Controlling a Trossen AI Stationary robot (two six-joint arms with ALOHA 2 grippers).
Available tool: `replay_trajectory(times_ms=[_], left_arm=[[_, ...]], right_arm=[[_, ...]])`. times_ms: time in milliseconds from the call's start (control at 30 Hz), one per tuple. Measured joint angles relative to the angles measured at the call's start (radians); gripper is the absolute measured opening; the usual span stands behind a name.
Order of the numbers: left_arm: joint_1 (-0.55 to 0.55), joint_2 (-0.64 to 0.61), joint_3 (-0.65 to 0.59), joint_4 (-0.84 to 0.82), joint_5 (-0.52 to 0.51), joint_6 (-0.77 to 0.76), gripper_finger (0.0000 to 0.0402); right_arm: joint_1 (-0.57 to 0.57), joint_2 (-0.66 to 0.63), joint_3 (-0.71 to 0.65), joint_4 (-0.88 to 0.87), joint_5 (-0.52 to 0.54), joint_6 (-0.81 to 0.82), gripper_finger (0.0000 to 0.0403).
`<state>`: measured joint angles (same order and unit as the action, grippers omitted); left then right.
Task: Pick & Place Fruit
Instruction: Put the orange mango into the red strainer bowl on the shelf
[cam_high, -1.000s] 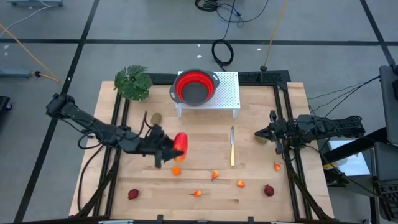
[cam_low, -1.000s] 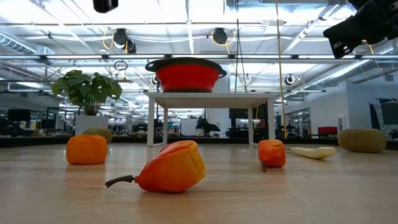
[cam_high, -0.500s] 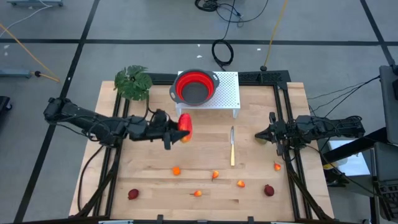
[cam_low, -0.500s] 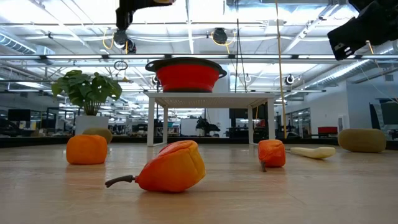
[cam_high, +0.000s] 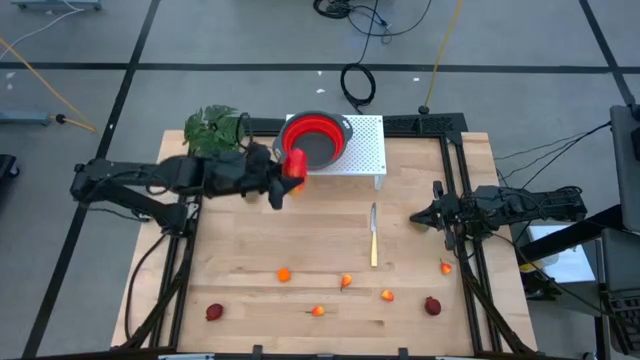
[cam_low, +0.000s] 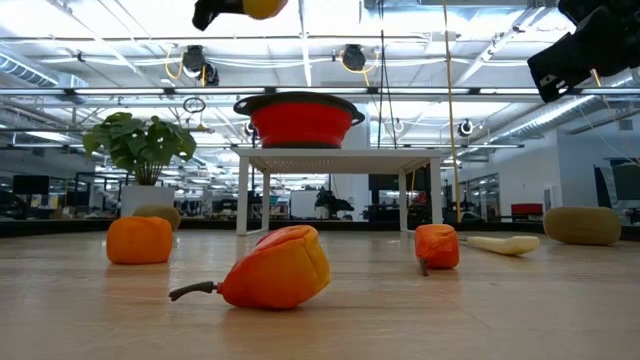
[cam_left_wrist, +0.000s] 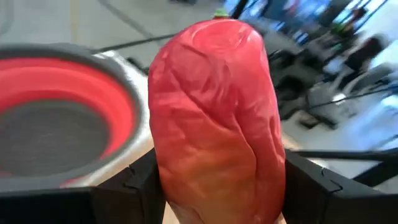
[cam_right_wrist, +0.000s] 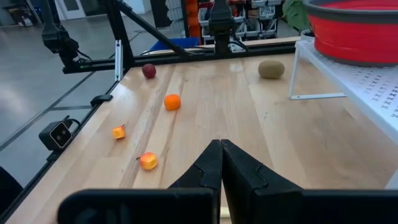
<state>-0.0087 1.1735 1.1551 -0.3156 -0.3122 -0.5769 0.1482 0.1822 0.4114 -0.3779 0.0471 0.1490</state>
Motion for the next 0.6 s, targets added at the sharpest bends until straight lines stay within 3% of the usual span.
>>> replay_trajectory(times_ms=[167,600], left_arm=[[0.067,0.044,0.104,-0.11,0.003,0.055,0.023],[0.23,0.252,0.38,-0.252,0.132,0.211,0.023]], right_arm=[[0.0,0.0,0.0,0.0,0.0,0.011,0.0],[0.0,-0.008,0.0,0.001,0.0,0.034,0.0]])
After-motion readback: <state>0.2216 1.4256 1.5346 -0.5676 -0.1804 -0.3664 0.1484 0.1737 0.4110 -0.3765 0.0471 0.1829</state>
